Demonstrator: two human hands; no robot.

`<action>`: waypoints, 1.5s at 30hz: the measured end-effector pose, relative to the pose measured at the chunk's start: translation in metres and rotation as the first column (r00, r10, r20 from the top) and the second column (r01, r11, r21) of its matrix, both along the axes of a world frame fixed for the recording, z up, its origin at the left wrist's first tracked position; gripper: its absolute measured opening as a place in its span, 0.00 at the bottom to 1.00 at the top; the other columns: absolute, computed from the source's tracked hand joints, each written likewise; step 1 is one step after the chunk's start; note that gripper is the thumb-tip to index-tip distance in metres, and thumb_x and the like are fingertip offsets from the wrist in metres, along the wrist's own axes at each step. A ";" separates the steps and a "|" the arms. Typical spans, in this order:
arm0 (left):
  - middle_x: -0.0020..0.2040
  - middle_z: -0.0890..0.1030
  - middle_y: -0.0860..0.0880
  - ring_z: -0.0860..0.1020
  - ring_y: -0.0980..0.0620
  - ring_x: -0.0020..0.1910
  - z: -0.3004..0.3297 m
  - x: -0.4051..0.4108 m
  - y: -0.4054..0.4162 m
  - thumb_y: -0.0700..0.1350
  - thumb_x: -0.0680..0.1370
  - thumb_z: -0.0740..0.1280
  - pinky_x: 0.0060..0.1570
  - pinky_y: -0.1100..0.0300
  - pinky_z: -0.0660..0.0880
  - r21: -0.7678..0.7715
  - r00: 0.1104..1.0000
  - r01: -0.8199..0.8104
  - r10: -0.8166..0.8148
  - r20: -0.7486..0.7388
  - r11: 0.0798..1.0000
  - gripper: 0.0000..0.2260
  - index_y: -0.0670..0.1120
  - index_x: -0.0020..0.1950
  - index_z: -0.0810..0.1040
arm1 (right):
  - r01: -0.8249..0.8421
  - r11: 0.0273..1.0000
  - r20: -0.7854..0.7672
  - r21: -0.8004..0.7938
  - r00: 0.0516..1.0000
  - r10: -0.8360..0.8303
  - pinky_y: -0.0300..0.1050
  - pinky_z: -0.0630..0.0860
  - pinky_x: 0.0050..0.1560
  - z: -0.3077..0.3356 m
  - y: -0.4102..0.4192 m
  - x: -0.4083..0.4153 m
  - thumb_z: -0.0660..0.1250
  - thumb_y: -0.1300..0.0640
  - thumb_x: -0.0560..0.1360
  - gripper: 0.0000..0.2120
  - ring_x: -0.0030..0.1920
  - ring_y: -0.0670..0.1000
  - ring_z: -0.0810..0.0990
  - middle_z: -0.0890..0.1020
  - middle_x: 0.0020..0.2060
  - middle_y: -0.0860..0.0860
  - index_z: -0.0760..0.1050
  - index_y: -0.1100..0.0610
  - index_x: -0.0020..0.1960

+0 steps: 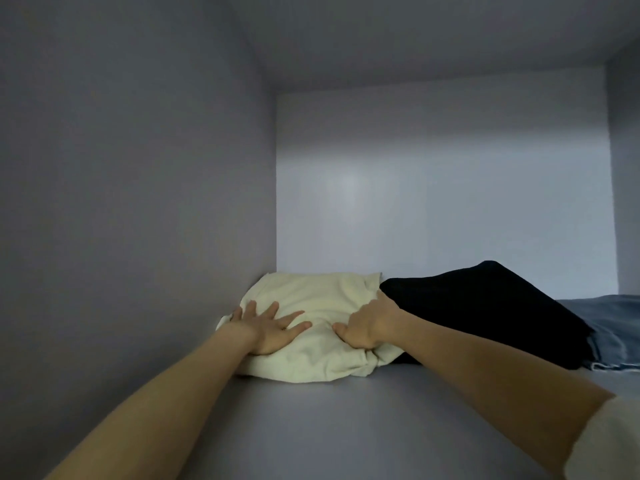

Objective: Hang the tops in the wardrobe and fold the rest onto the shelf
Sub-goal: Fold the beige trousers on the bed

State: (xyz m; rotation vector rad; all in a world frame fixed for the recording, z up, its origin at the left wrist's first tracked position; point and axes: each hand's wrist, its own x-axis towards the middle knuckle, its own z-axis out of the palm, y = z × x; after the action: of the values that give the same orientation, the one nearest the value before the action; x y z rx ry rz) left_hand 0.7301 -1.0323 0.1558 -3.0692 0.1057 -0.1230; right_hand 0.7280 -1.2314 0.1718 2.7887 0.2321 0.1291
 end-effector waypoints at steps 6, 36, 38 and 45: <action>0.79 0.43 0.53 0.41 0.46 0.77 -0.006 -0.017 0.000 0.69 0.75 0.36 0.73 0.44 0.40 -0.034 1.000 -0.004 0.004 0.004 0.999 0.28 0.64 0.75 0.37 | -0.023 0.993 -0.005 0.115 1.000 0.024 0.52 0.59 0.70 -0.001 -0.002 -0.011 0.37 0.37 0.79 0.33 0.71 0.58 0.63 0.64 0.72 0.58 0.56 0.56 0.75; 0.69 0.72 0.49 0.70 0.49 0.67 -0.152 -0.381 -0.028 0.43 0.79 0.63 0.64 0.62 0.63 -0.625 0.773 0.174 0.288 0.565 0.761 0.19 0.46 0.70 0.70 | -0.742 0.049 0.652 0.669 0.616 0.442 0.25 0.62 0.60 -0.147 0.010 -0.320 0.58 0.60 0.77 0.14 0.59 0.43 0.72 0.75 0.56 0.44 0.76 0.58 0.60; 0.68 0.72 0.50 0.70 0.50 0.67 -0.191 -0.424 -0.029 0.43 0.79 0.63 0.65 0.61 0.65 -0.663 0.778 0.111 0.351 0.521 0.740 0.19 0.46 0.70 0.70 | -0.682 0.033 0.573 0.731 0.640 0.512 0.24 0.61 0.60 -0.189 0.015 -0.349 0.59 0.60 0.77 0.14 0.59 0.43 0.72 0.75 0.55 0.44 0.76 0.59 0.60; 0.64 0.76 0.52 0.75 0.51 0.62 -0.332 -0.595 -0.013 0.48 0.79 0.62 0.60 0.58 0.70 -0.728 0.762 -0.372 0.637 0.115 0.576 0.15 0.49 0.66 0.75 | -0.408 0.337 -0.053 0.849 0.568 0.821 0.37 0.67 0.60 -0.314 0.064 -0.453 0.58 0.58 0.80 0.15 0.61 0.48 0.75 0.78 0.61 0.49 0.72 0.55 0.65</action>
State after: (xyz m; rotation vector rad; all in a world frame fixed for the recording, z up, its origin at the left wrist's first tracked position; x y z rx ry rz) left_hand 0.1347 -1.0454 -0.1765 -3.4924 -1.1124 -0.8817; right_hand 0.2745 -1.1675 -0.1417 3.2571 1.8895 -0.4200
